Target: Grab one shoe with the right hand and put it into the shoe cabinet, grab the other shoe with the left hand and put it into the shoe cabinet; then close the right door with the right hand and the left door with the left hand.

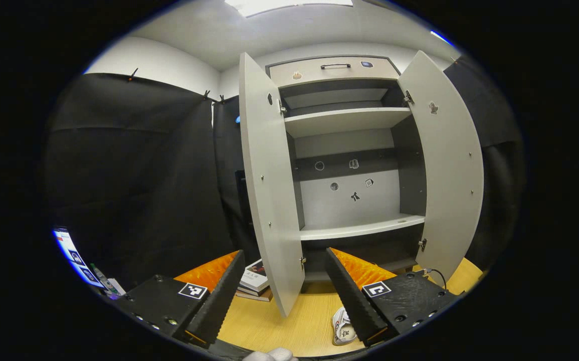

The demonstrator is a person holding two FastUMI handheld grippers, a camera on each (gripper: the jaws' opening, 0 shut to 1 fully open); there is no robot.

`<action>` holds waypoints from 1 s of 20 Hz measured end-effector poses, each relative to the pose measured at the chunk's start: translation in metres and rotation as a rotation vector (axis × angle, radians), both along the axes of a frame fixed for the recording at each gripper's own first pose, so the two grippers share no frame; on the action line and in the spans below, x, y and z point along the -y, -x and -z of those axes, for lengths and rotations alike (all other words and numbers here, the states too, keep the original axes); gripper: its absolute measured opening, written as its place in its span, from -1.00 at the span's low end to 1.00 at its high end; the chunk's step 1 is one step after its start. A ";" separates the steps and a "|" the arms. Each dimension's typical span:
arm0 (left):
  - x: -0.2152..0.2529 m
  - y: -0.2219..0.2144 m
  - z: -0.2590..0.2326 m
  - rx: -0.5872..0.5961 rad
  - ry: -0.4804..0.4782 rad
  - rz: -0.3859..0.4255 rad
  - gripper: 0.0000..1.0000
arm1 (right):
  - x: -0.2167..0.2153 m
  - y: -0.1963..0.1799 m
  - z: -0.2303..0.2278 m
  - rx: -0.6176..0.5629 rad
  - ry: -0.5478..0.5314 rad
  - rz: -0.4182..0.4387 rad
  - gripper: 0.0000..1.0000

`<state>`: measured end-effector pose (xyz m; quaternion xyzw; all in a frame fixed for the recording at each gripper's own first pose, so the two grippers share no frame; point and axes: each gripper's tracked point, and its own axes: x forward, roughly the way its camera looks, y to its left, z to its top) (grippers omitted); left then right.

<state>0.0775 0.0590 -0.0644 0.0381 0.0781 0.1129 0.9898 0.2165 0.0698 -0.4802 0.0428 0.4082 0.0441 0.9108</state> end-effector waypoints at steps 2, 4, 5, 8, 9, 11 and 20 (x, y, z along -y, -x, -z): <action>0.000 -0.001 0.001 0.000 0.003 0.001 0.93 | 0.001 0.000 0.000 -0.012 0.006 -0.003 -0.84; 0.000 -0.001 0.000 0.003 0.004 0.001 1.00 | 0.004 -0.001 -0.004 -0.002 0.027 -0.021 -0.92; 0.000 -0.001 0.001 0.002 0.005 0.005 1.00 | 0.005 0.000 -0.007 0.001 0.032 -0.030 -0.87; 0.000 -0.001 -0.001 0.005 0.004 0.008 0.92 | 0.003 0.002 -0.027 0.028 0.022 -0.034 -0.87; 0.000 -0.001 -0.001 0.009 0.005 0.011 0.92 | 0.002 0.003 -0.037 0.046 0.031 -0.044 -0.87; 0.000 0.000 -0.003 0.012 0.007 0.017 0.92 | -0.002 0.001 -0.062 0.094 0.045 -0.064 -0.87; -0.002 0.008 0.003 0.022 0.024 0.046 0.93 | -0.017 -0.030 -0.224 0.324 -0.009 -0.073 -0.87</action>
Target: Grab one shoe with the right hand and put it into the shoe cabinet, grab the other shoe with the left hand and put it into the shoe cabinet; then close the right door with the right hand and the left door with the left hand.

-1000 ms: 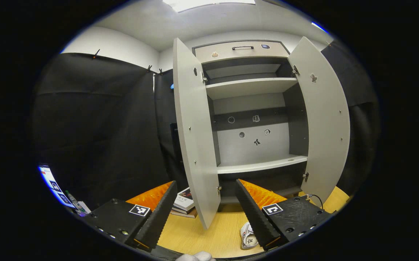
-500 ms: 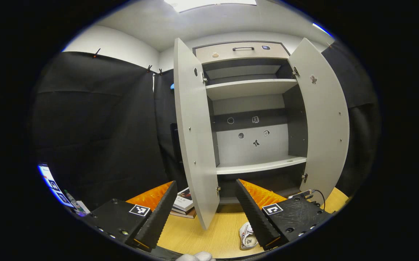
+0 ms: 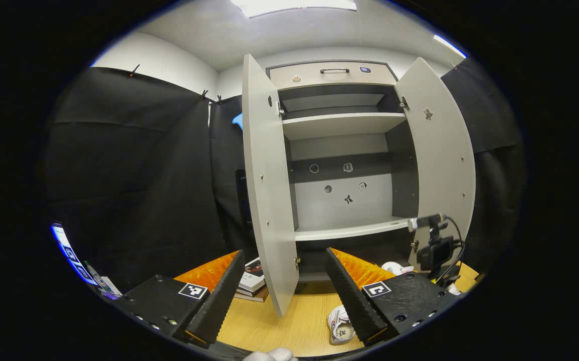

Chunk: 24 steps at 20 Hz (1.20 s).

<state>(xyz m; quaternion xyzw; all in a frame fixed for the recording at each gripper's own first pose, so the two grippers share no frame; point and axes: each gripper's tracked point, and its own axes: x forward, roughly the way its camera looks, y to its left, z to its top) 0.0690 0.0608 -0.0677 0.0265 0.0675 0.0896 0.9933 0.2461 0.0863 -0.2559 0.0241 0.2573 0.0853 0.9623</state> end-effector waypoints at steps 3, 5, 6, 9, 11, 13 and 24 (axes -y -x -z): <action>-0.003 0.003 0.002 0.004 0.004 -0.006 0.92 | 0.000 -0.020 -0.056 0.092 0.016 -0.007 -0.87; -0.006 0.003 0.002 0.006 0.003 -0.017 0.93 | 0.000 -0.036 -0.094 0.157 0.032 -0.012 -0.87; -0.008 0.004 0.003 0.005 0.001 -0.023 0.93 | -0.001 -0.046 -0.111 0.184 0.035 -0.013 -0.87; -0.011 0.004 0.004 0.007 0.001 -0.045 0.93 | -0.004 -0.077 -0.156 0.260 0.041 -0.018 -0.88; -0.011 0.004 0.003 0.006 -0.002 -0.060 0.93 | -0.006 -0.102 -0.182 0.296 0.048 -0.019 -0.87; -0.010 0.001 0.002 0.007 -0.006 -0.075 0.93 | -0.007 -0.126 -0.204 0.329 0.041 -0.018 -0.87; -0.002 -0.014 -0.001 -0.017 -0.024 -0.118 0.92 | -0.008 -0.277 -0.188 0.205 0.102 0.029 -0.88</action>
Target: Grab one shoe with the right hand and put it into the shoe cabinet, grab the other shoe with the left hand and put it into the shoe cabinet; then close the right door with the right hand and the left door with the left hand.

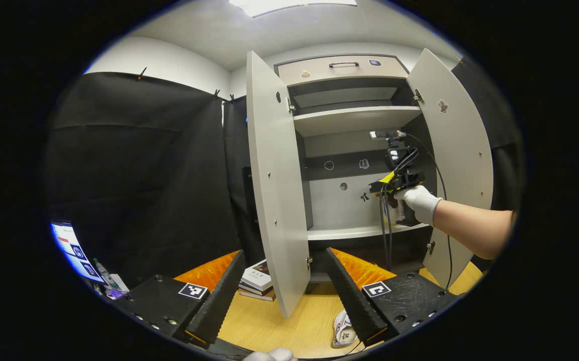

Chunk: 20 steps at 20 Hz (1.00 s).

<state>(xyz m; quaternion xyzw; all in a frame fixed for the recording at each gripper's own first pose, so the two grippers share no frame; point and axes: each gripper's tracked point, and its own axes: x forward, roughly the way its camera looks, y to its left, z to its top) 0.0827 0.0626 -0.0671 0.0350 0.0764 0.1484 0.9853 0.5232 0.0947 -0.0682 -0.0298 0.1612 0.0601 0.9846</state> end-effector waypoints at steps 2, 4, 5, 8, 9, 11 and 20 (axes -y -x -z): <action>0.000 -0.001 0.000 0.004 0.001 -0.006 0.93 | 0.003 -0.013 0.021 -0.080 0.017 0.013 -0.87; -0.002 -0.001 0.000 0.010 0.002 -0.018 0.93 | 0.009 -0.017 0.037 -0.138 0.021 0.029 -0.82; -0.001 -0.001 0.001 0.005 0.008 -0.018 0.92 | 0.010 -0.017 0.044 -0.161 0.013 0.033 -0.75; 0.000 0.000 0.004 -0.004 0.018 -0.015 0.93 | 0.010 -0.015 0.056 -0.222 0.007 0.023 -0.58; -0.002 0.000 0.005 -0.005 0.010 -0.014 0.92 | 0.011 -0.014 0.059 -0.237 0.004 0.016 -0.55; -0.003 0.000 0.004 -0.007 0.001 -0.013 0.93 | 0.005 -0.011 0.055 -0.227 -0.027 -0.001 -0.41; -0.001 0.008 -0.003 0.015 0.007 0.017 1.00 | 0.013 0.016 0.018 -0.101 0.018 0.036 0.58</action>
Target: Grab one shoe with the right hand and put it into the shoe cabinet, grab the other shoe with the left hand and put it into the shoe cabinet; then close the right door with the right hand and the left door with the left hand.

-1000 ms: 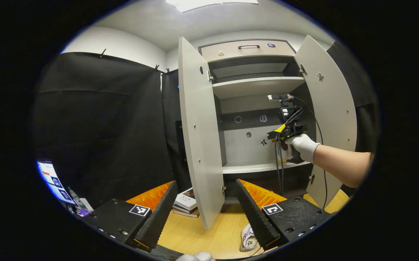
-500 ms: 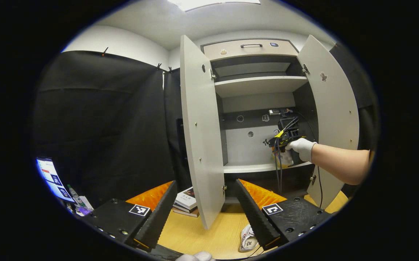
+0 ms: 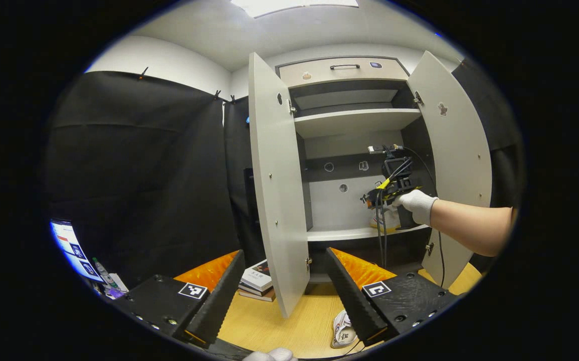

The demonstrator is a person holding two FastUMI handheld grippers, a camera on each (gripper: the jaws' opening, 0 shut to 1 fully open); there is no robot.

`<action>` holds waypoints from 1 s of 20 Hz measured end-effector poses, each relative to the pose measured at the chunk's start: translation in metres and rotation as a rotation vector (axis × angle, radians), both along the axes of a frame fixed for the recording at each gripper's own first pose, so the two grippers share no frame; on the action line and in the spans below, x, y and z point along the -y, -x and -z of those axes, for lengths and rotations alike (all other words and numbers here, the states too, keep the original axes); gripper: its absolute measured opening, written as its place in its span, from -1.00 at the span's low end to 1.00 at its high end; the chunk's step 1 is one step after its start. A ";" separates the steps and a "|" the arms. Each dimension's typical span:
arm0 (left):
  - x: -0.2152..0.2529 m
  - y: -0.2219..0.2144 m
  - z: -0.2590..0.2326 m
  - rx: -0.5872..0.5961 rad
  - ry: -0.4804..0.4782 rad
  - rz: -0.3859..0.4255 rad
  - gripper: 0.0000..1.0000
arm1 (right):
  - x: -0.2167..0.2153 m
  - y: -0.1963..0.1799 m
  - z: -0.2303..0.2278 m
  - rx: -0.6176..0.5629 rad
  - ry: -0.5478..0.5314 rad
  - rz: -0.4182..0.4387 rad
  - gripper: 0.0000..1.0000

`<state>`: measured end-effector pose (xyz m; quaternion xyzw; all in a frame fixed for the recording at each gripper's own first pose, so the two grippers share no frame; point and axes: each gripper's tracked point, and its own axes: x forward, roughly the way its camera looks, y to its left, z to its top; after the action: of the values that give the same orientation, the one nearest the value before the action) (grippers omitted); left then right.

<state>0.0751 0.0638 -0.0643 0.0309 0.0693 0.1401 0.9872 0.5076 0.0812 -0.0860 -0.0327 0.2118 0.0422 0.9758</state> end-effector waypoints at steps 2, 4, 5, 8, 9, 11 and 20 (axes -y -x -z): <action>-0.002 0.003 0.000 0.002 0.006 0.009 0.92 | 0.004 0.019 -0.020 0.075 0.004 -0.005 0.63; -0.002 0.006 0.000 0.004 0.007 0.023 0.92 | 0.011 0.049 -0.034 0.128 -0.020 0.004 0.70; -0.001 0.007 0.001 0.005 0.008 0.033 0.92 | 0.014 0.068 -0.047 0.161 -0.033 0.001 0.95; 0.001 0.008 0.004 0.011 0.018 0.070 0.92 | 0.022 0.129 -0.077 0.264 -0.073 -0.006 0.98; 0.004 0.009 0.006 0.007 0.020 0.084 0.92 | 0.025 0.152 -0.086 0.297 -0.082 -0.012 1.00; 0.008 0.010 0.013 0.001 0.026 0.111 0.92 | 0.031 0.200 -0.101 0.365 -0.102 -0.027 1.00; 0.040 0.005 0.046 -0.012 0.053 0.252 0.92 | 0.100 0.363 -0.069 0.392 -0.064 0.058 0.99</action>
<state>0.0704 0.0241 -0.1104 0.0138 0.0743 0.0128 0.9971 0.1449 -0.0185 -0.0170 -0.0030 0.0172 0.0137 0.9998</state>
